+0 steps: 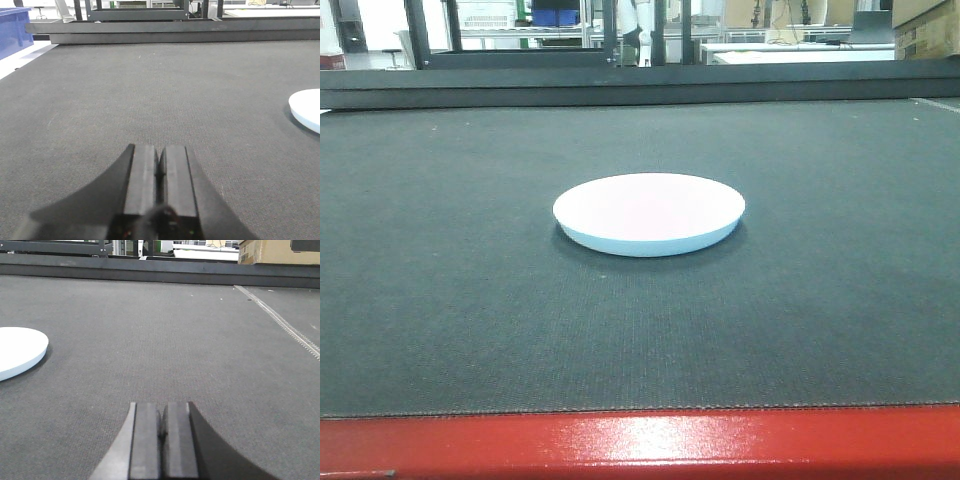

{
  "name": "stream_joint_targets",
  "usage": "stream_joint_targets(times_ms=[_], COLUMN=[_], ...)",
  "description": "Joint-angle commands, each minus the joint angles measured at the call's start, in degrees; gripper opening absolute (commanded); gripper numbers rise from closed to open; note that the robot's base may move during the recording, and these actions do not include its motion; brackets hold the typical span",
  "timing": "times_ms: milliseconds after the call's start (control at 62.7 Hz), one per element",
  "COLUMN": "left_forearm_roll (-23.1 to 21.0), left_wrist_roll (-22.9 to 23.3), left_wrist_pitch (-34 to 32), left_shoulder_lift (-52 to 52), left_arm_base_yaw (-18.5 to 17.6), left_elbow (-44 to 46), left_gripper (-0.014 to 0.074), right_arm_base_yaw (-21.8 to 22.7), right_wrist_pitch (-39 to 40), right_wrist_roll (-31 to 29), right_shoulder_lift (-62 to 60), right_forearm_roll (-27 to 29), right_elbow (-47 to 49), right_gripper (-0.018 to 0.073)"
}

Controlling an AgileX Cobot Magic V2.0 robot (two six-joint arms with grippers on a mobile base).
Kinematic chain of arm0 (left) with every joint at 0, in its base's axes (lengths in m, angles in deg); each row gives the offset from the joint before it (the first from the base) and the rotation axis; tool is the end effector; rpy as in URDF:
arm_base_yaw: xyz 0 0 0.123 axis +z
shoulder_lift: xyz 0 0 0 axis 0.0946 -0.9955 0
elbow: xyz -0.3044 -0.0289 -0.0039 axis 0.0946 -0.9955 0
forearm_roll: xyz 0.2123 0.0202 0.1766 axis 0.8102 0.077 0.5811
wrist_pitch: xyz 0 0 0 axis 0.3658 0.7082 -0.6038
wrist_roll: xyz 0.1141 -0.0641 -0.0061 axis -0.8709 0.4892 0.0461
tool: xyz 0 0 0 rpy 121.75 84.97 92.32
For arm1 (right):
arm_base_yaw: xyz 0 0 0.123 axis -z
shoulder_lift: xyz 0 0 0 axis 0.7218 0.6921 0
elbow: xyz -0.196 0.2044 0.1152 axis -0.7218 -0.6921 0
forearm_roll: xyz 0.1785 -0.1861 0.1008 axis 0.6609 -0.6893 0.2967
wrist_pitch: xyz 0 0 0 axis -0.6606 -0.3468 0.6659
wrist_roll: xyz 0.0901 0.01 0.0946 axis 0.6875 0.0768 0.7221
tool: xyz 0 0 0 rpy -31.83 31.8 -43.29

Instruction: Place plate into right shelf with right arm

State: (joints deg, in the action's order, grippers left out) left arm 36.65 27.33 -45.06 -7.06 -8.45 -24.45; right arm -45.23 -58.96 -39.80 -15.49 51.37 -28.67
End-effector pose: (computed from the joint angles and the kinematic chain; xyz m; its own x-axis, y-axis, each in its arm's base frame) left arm 0.1009 -0.0075 0.1936 -0.0129 0.0519 -0.9986 0.0708 0.9962 0.0509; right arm 0.1013 0.0003 0.1912 -0.0493 0.0216 -0.9986 0.0029 0.9998 0.0215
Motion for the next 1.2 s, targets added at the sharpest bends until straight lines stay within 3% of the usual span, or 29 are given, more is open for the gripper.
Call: stream_joint_targets(times_ms=[0, 606, 765, 909, 988, 1052, 1100, 1180], left_forearm_roll=[-0.22, -0.22, -0.22, -0.22, -0.22, -0.22, -0.22, -0.22], left_wrist_roll=[0.14, 0.14, 0.14, 0.14, 0.14, 0.14, 0.14, 0.14], left_wrist_pitch=[-4.73, -4.73, -4.73, -4.73, -4.73, -4.73, -4.73, -4.73], left_shoulder_lift=[0.59, 0.59, 0.59, 0.59, 0.59, 0.59, 0.59, 0.59], left_arm_base_yaw=[-0.31, -0.31, -0.31, -0.31, -0.31, -0.31, -0.31, -0.31], left_elbow=[-0.47, -0.47, -0.47, -0.47, -0.47, -0.47, -0.47, -0.47], left_gripper=[-0.0047, -0.0047, -0.0047, -0.0047, -0.0047, -0.0047, -0.0047, -0.0047], right_arm_base_yaw=[0.26, 0.26, 0.26, 0.26, 0.19, 0.14, 0.14, 0.14], right_wrist_pitch=[5.71, 6.66, 11.57, 2.87, -4.52, -8.52, -10.24, -10.73], right_wrist_roll=[0.05, -0.81, 0.49, 1.95, 1.95, 1.95, 1.95, 1.95], right_shoulder_lift=[-0.77, -0.77, -0.77, 0.5, 3.5, 6.76, 9.72, 14.62], right_forearm_roll=[-0.39, -0.86, 0.46, 1.1, 1.1, 1.1, 1.1, 0.94], right_elbow=[0.28, 0.28, 0.86, 7.97, 13.26, 17.23, 20.17, 23.07], right_gripper=[0.005, 0.005, 0.005, 0.0062, 0.0149, 0.0276, 0.0397, 0.0503])
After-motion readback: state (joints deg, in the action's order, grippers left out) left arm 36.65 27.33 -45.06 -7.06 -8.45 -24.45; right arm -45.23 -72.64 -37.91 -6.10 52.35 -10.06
